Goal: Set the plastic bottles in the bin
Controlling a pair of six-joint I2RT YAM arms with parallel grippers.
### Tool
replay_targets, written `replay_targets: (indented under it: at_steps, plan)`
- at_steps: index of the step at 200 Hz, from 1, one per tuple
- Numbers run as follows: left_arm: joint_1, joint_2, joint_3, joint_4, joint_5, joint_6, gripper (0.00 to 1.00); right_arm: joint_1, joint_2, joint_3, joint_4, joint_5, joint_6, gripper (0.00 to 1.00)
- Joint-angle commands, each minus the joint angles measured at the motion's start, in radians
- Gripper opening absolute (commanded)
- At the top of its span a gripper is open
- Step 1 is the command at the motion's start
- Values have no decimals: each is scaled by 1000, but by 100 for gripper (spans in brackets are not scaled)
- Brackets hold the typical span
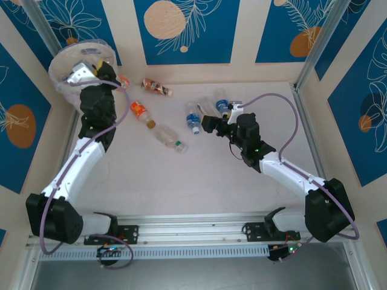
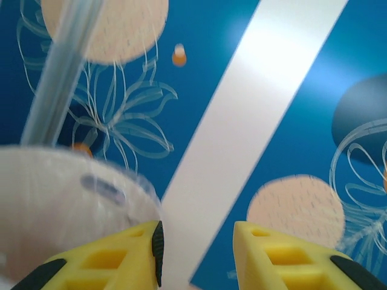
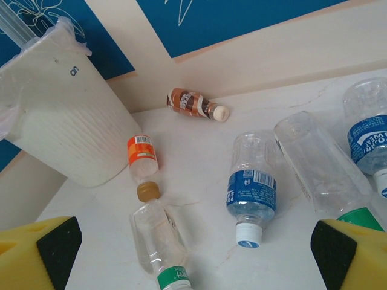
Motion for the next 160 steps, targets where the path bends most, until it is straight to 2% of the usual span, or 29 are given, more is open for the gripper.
replay_targets:
  at_steps: [1, 17, 44, 66, 96, 109, 135, 160]
  plan:
    - [63, 70, 104, 106, -20, 121, 0, 3, -22, 29, 14, 0, 8, 99]
    - [107, 118, 158, 106, -4, 166, 0, 3, -44, 30, -8, 6, 8, 100]
    - [152, 190, 213, 136, 18, 351, 0, 7, -100, 15, -53, 29, 18, 100]
    - [194, 251, 259, 117, 70, 424, 0, 9, -141, -9, -77, 55, 25, 100]
    - [209, 358, 334, 151, 106, 595, 0, 10, -156, -22, -75, 77, 39, 100]
    - [226, 407, 402, 115, 109, 597, 0, 10, -153, -11, -82, 78, 29, 100]
    - [273, 523, 609, -112, 150, 507, 0, 10, -132, 9, -92, 98, 17, 100]
    - [287, 625, 741, -173, 169, 529, 0, 12, -94, 20, -84, 102, 22, 100]
